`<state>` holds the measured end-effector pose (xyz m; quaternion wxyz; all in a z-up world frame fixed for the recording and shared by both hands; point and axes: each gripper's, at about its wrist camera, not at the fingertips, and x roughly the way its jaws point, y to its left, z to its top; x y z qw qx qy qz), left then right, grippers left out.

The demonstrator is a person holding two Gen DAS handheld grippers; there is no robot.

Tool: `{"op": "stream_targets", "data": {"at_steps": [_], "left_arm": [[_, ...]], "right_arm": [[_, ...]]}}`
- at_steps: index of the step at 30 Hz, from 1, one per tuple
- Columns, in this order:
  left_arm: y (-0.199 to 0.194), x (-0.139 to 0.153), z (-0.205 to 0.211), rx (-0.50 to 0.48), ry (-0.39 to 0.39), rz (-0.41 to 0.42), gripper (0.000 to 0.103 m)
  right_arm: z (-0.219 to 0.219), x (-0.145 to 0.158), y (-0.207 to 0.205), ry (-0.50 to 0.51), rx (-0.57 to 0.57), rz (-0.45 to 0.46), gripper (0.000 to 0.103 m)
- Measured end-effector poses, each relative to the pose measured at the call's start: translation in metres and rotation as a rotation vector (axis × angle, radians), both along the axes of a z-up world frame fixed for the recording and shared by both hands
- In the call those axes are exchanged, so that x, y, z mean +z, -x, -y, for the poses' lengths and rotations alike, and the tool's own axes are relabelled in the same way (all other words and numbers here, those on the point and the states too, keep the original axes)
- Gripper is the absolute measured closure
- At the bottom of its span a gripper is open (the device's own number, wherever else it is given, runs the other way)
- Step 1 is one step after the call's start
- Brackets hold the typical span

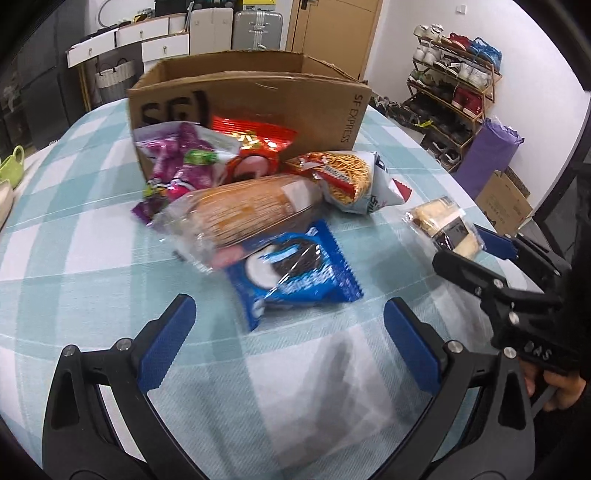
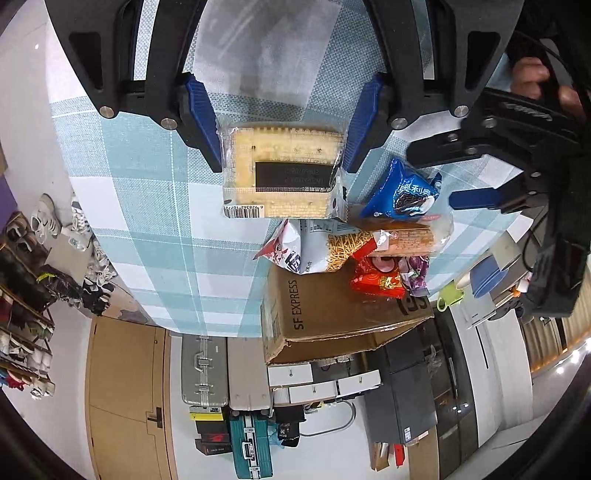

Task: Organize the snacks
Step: 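Grasp the blue cookie packet with the left gripper while the right holds the cracker packet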

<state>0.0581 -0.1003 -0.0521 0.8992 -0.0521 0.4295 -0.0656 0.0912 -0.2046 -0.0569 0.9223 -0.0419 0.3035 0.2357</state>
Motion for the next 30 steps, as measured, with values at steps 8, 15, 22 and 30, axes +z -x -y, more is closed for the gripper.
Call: {"op": "stream_targets", "data": {"at_steps": [8,15,22,30], "left_arm": [[-0.025,-0.012,0.011,0.036,-0.013,-0.04,0.022],[-0.021,-0.009,0.007,0.018,-0.006,-0.014,0.057],[0.002,-0.006,0.006,-0.019,-0.015,0.005,0.063],[0.029,0.001,-0.005,-0.05,-0.004,0.029,0.064]], "right_arm": [[0.006,0.001,-0.002,-0.009,-0.015,0.001,0.038],[0.005,0.0,-0.002,-0.012,-0.015,-0.001,0.038],[-0.004,0.003,0.004,-0.014,0.016,0.016,0.038],[-0.013,0.012,0.008,-0.049,0.06,0.06,0.038]]}}
